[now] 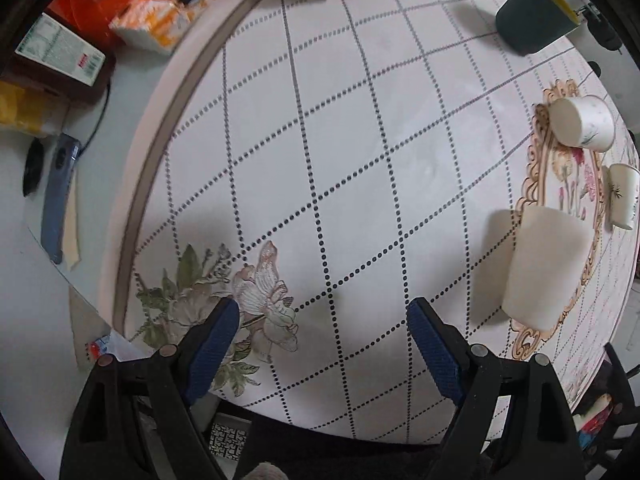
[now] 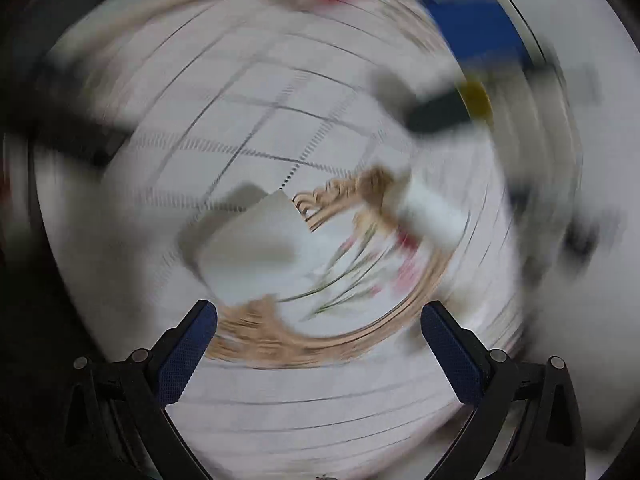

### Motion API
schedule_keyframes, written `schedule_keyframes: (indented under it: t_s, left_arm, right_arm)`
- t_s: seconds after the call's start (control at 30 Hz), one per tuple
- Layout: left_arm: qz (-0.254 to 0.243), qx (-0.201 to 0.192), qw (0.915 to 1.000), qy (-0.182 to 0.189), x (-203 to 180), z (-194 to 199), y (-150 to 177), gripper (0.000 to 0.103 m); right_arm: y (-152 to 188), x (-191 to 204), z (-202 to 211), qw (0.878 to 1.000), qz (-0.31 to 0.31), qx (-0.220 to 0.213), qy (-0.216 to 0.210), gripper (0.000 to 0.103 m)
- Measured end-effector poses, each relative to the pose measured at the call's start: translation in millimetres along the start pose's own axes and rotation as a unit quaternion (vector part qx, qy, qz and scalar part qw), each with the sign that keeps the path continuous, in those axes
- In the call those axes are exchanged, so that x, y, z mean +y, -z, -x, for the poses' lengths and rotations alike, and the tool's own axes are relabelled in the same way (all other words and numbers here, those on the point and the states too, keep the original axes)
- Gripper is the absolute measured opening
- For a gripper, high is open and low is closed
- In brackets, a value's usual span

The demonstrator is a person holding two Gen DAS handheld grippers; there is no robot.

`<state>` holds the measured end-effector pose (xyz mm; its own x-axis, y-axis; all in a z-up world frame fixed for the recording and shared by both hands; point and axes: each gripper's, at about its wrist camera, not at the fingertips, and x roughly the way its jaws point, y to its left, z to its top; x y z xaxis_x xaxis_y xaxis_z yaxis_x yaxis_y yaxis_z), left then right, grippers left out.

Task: Flip cup upside down
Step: 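Roll the right gripper over and grasp the white plastic cup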

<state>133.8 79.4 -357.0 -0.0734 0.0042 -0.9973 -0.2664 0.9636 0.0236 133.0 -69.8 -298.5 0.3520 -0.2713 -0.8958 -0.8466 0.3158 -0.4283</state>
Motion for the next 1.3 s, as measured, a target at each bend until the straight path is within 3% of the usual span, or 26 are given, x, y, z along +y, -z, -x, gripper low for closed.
schedule_keyframes:
  t_s: [0.03, 0.07, 0.13, 0.2, 0.27, 0.3, 0.37, 0.4, 0.47, 0.6, 0.73, 0.9, 1.3]
  left_arm:
    - [0.003, 0.002, 1.0000, 0.002, -0.7, -4.2, 0.1, 0.086]
    - [0.005, 0.004, 1.0000, 0.003, -1.4, -7.3, 0.0, 0.086]
    - [0.010, 0.005, 0.9999, 0.006, -4.4, -13.2, -0.2, 0.086]
    - [0.013, 0.006, 0.9999, 0.007, -7.2, -17.3, -0.5, 0.086]
    - [0.017, 0.008, 0.9998, 0.008, -9.4, -21.7, -0.3, 0.086]
    - [0.018, 0.009, 0.9998, 0.008, -9.8, -23.8, 0.0, 0.086]
    - [0.024, 0.012, 0.9996, 0.009, -10.2, -28.0, 0.5, 0.086]
    - [0.027, 0.013, 0.9995, 0.009, -9.3, -30.1, 1.0, 0.086]
    - [0.032, 0.014, 0.9993, 0.010, -6.7, -32.7, 1.5, 0.086]
    - [0.046, 0.018, 0.9987, 0.009, 1.6, -38.5, 3.6, 0.086]
    - [0.054, 0.022, 0.9983, 0.007, 13.2, -44.4, 7.3, 0.086]
    - [0.062, 0.028, 0.9977, 0.008, 30.6, -49.3, 6.5, 0.086]
    - [0.057, 0.031, 0.9979, 0.006, 22.0, -51.6, -20.1, 0.086]
  right_arm:
    - [0.0, 14.8, -0.3, 0.995, 0.091, -0.008, 0.040, 0.103]
    - [2.9, 28.3, -1.5, 0.982, 0.175, -0.017, 0.073, 0.103]
    - [12.7, 48.2, -9.2, 0.943, 0.311, -0.023, 0.117, 0.103]
    - [32.3, 64.4, -21.9, 0.880, 0.453, -0.023, 0.139, 0.103]
    - [44.5, 70.1, -32.3, 0.822, 0.548, -0.025, 0.153, 0.103]
    - [56.9, 71.2, -40.4, 0.773, 0.611, -0.030, 0.168, 0.103]
    - [69.3, 69.1, -52.1, 0.699, 0.689, -0.039, 0.187, 0.103]
    - [74.2, 65.6, -57.7, 0.669, 0.717, -0.042, 0.191, 0.102]
    - [75.3, 60.7, -66.1, 0.626, 0.754, -0.049, 0.190, 0.101]
    - [67.4, 55.2, -80.3, 0.576, 0.793, -0.057, 0.188, 0.101]
    - [59.6, 50.9, -92.2, 0.549, 0.815, -0.057, 0.175, 0.098]
    - [54.5, 46.0, -101.9, 0.531, 0.829, -0.054, 0.166, 0.094]
    - [39.1, 42.8, -113.1, 0.534, 0.829, -0.059, 0.156, 0.088]
